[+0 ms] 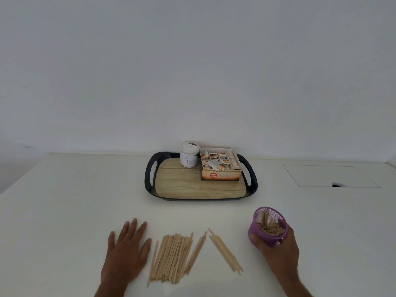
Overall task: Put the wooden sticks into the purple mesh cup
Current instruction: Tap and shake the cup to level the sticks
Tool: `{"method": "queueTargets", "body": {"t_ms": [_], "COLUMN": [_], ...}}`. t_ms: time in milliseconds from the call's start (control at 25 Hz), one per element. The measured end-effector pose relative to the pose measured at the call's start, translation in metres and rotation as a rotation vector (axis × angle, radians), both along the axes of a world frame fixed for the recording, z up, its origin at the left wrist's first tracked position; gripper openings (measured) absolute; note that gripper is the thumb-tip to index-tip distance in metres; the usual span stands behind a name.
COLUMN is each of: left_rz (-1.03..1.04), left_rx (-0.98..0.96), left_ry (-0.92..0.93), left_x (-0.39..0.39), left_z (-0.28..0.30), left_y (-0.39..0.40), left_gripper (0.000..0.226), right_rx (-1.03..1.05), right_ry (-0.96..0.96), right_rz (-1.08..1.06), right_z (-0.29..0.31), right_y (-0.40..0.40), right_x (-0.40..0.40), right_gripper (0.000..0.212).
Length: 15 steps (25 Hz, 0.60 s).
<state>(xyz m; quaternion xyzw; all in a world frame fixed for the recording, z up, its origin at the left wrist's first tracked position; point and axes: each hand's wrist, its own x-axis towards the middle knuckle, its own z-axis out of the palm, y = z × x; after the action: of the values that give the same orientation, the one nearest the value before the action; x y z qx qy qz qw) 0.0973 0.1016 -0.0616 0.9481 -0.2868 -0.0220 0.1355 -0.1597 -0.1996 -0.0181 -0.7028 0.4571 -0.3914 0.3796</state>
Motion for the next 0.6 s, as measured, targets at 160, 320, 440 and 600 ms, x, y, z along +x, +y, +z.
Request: {"method": "queueTargets", "body": {"t_ms": [160, 320, 440, 600], "left_rz": [-0.002, -0.005, -0.007, 0.089], "left_rx": [0.000, -0.006, -0.015, -0.133], "left_ry": [0.005, 0.013, 0.047, 0.106], "left_x": [-0.001, 0.000, -0.001, 0.002], "left_z": [0.001, 0.001, 0.002, 0.008], "left_y": [-0.001, 0.000, 0.001, -0.008], "left_gripper": [0.087, 0.087, 0.084, 0.052], "right_rx": [0.043, 0.054, 0.086, -0.005], "right_ry": [0.017, 0.051, 0.034, -0.013], "right_rz": [-0.015, 0.018, -0.024, -0.119], "right_z": [0.005, 0.005, 0.000, -0.013], "right_y": [0.000, -0.001, 0.003, 0.021], "right_x": [0.000, -0.005, -0.010, -0.026], "right_gripper": [0.080, 0.088, 0.091, 0.051]}}
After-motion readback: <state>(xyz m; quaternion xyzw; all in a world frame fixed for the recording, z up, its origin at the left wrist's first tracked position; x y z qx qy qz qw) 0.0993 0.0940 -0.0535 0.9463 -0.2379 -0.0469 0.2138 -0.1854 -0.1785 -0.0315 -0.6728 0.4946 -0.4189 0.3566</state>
